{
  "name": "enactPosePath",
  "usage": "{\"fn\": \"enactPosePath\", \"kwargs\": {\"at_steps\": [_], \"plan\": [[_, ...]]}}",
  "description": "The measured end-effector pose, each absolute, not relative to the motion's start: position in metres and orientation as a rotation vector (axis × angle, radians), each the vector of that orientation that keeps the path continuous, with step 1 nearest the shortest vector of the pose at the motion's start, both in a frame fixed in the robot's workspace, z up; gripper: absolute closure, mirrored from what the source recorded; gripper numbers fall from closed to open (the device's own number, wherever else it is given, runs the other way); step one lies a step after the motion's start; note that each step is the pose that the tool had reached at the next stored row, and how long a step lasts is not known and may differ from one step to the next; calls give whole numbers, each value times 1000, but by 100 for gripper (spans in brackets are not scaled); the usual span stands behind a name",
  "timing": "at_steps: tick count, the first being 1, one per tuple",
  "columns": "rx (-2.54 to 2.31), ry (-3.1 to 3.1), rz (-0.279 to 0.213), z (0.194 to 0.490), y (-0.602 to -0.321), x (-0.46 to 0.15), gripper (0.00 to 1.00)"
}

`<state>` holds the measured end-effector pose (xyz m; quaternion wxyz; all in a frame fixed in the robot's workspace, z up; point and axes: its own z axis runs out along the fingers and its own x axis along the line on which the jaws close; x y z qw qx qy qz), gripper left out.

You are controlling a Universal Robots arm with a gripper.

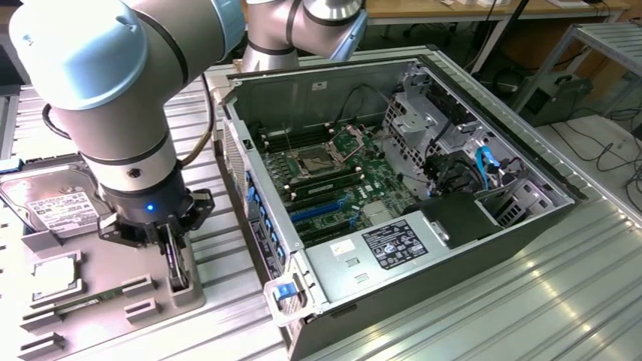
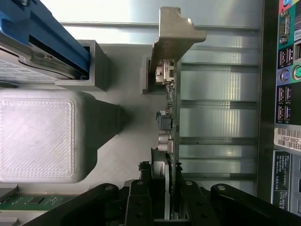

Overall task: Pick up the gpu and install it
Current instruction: 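Pick up the gpu and move the gpu toward the slot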

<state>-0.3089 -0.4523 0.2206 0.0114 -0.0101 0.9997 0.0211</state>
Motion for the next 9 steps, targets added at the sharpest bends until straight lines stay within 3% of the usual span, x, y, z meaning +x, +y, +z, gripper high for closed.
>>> {"fn": "enactPosePath", "kwargs": {"at_steps": [9], "plan": [[-32, 3118, 66, 220, -452, -308, 72]]}}
